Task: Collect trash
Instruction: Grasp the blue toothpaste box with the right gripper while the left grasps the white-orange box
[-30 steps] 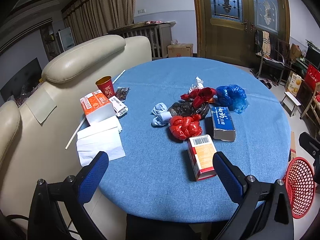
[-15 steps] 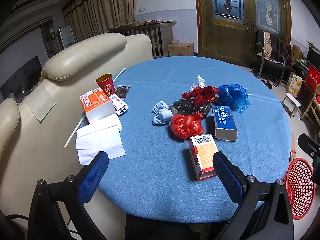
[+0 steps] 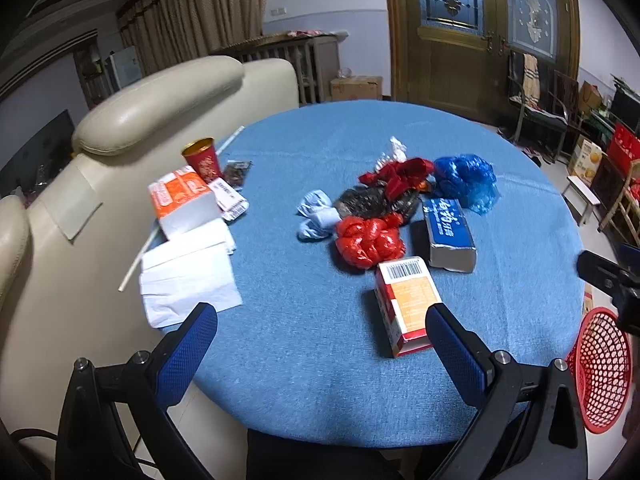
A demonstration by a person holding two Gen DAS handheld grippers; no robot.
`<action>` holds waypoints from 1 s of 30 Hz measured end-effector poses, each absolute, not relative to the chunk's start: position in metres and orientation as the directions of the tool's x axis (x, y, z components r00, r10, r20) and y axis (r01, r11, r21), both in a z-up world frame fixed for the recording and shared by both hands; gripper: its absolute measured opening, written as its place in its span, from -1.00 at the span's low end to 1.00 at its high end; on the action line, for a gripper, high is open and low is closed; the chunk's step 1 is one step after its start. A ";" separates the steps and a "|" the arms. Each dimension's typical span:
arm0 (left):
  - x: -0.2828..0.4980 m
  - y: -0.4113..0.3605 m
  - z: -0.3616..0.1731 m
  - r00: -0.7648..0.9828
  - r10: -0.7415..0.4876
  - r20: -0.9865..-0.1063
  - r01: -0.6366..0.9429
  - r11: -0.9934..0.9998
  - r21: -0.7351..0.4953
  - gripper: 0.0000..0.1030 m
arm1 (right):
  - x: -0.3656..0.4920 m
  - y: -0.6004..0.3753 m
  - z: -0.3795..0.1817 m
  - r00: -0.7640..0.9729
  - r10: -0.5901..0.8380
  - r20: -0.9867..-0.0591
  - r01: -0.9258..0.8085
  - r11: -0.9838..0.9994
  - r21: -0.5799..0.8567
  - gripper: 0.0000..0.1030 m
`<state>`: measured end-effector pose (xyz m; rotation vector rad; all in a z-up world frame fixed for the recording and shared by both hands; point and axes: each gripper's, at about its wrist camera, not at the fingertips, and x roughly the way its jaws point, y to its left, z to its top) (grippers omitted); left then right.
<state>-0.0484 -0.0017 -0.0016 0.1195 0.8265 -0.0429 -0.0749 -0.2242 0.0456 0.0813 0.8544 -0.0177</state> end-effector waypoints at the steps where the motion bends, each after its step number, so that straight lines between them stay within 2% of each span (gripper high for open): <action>1: -0.045 -0.003 -0.004 0.668 0.001 -0.744 0.093 0.992 0.084 1.00 | -0.067 -0.225 0.041 0.644 0.062 -0.763 0.019 0.995 0.098 1.00; 6: -0.032 -0.003 -0.022 0.623 -0.012 -0.782 0.098 0.993 0.063 1.00 | -0.020 -0.219 0.019 0.562 0.227 -0.795 -0.053 0.970 0.239 1.00; 12: -0.024 0.005 -0.035 0.590 0.000 -0.807 0.073 0.996 0.053 1.00 | 0.047 -0.202 -0.009 0.447 0.311 -0.839 -0.010 0.939 0.343 0.99; 17: -0.022 0.007 -0.041 0.580 0.005 -0.814 0.076 0.995 0.060 1.00 | 0.081 -0.183 -0.027 0.404 0.277 -0.872 0.040 0.947 0.319 0.99; 20: -0.022 0.007 -0.043 0.579 0.006 -0.816 0.080 0.995 0.064 1.00 | 0.091 -0.174 -0.037 0.385 0.239 -0.892 0.061 0.957 0.283 0.86; 23: -0.020 0.009 -0.043 0.577 0.007 -0.817 0.076 0.995 0.063 1.00 | 0.096 -0.170 -0.045 0.382 0.195 -0.903 0.083 0.966 0.244 0.85; 25: -0.019 0.009 -0.043 0.577 0.005 -0.817 0.078 0.995 0.062 1.00 | 0.097 -0.171 -0.049 0.374 0.192 -0.908 0.082 0.968 0.238 0.69; 26: -0.019 0.008 -0.043 0.576 0.004 -0.818 0.082 0.995 0.062 1.00 | 0.098 -0.173 -0.052 0.366 0.209 -0.907 0.077 0.964 0.254 0.52; 28: -0.019 0.003 -0.042 0.575 -0.005 -0.818 0.099 0.993 0.063 1.00 | 0.098 -0.176 -0.053 0.367 0.244 -0.898 0.072 0.955 0.289 0.44; 30: -0.020 -0.003 -0.039 0.577 -0.024 -0.816 0.125 0.990 0.060 1.00 | 0.097 -0.179 -0.050 0.379 0.254 -0.890 0.058 0.953 0.297 0.25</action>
